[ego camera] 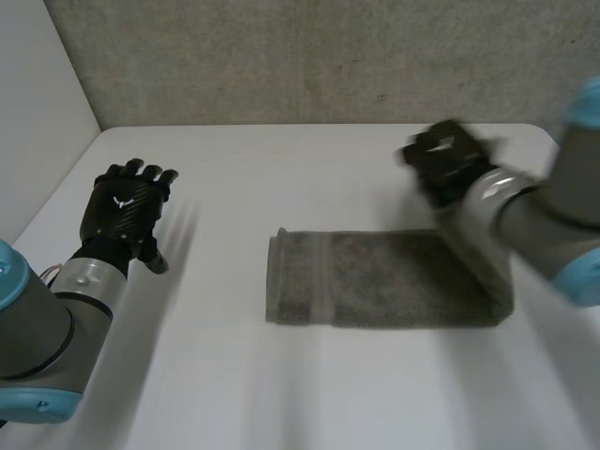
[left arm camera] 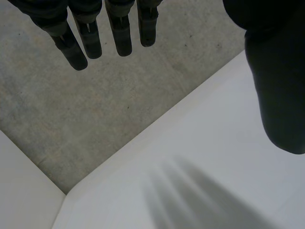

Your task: Fold the towel.

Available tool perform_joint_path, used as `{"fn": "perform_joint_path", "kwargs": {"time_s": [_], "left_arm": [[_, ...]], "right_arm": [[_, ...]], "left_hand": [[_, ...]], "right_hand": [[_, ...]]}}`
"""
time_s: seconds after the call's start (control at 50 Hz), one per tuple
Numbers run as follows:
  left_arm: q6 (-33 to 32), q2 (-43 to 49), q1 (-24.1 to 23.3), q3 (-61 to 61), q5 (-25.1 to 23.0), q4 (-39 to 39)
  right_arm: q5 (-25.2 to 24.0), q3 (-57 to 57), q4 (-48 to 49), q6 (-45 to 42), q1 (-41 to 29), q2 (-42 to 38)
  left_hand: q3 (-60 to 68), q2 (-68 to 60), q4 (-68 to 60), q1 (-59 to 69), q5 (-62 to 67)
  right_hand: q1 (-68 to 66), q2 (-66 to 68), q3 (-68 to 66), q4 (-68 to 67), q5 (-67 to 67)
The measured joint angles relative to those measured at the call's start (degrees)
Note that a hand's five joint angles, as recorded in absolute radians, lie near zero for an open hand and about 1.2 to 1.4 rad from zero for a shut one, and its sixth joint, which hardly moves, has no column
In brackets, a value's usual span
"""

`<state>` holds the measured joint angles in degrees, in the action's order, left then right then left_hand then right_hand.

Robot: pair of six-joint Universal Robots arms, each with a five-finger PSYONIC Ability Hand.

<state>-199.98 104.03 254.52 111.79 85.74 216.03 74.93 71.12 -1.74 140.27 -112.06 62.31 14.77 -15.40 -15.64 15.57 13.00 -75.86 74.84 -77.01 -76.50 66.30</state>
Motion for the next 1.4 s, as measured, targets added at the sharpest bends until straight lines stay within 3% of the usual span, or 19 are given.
{"fn": "perform_joint_path", "kwargs": {"time_s": [0.18,0.3,0.36,0.56,0.82,0.9,0.96,1.06,1.26,1.4], "left_arm": [[0.0,0.0,-0.7,0.0,0.0,0.0],[-0.1,0.1,-1.6,-0.4,-0.1,0.6],[-0.2,0.2,-2.5,-0.9,-0.1,1.1],[-0.2,0.3,-6.9,-4.2,0.0,1.8],[-0.3,5.8,-13.5,-8.3,-0.3,1.4],[-0.4,8.2,-15.4,-9.9,-0.3,1.1],[-0.4,9.3,-16.5,-10.6,-0.2,1.0],[-0.4,9.4,-16.9,-10.5,-0.2,1.0],[-0.3,7.6,-16.7,-9.8,0.1,0.9],[-0.1,4.7,-16.4,-10.5,0.5,1.0]], "right_arm": [[1.8,0.1,3.8,0.0,-14.7,-6.9],[2.6,0.5,4.5,1.4,-16.1,-8.3],[2.8,1.0,4.7,3.3,-15.6,-7.4],[2.4,10.8,4.5,11.4,-5.9,2.6],[0.2,31.4,9.0,9.0,8.4,7.5],[-0.6,34.6,11.9,7.8,11.8,7.4],[-1.1,35.7,13.5,7.3,14.0,6.9],[-1.3,35.8,14.2,7.2,15.8,6.5],[-0.7,31.4,13.3,7.3,16.1,10.2],[-2.4,22.4,8.9,7.3,8.0,11.0]], "left_hand": [[0.0,0.0,0.0,0.0,0.0],[0.0,0.0,0.0,-0.1,0.0],[-0.2,0.0,0.0,-0.1,-0.1],[-0.2,0.0,0.0,-0.1,-0.1],[-0.2,0.0,0.0,-0.1,0.1],[-0.2,0.0,0.0,-0.1,0.1],[-0.2,0.0,0.0,-0.1,0.1],[-0.2,0.0,0.0,-0.1,0.1],[-0.2,0.0,0.0,-0.1,0.0],[-0.2,0.0,0.0,-0.1,0.0]], "right_hand": [[3.7,-3.3,4.0,3.9,-3.3],[55.2,-55.3,55.4,55.4,-57.1],[61.8,-60.7,62.7,61.9,-63.2],[62.4,-60.7,63.0,62.0,-63.2],[59.3,-58.8,61.0,60.5,-59.8],[45.0,-43.6,45.9,45.3,-44.4],[24.3,-22.8,25.5,25.0,-24.7],[3.2,-3.8,2.0,1.1,-1.5],[2.2,-3.8,0.6,0.0,-0.9],[1.9,-3.1,0.4,0.0,-0.9]]}}
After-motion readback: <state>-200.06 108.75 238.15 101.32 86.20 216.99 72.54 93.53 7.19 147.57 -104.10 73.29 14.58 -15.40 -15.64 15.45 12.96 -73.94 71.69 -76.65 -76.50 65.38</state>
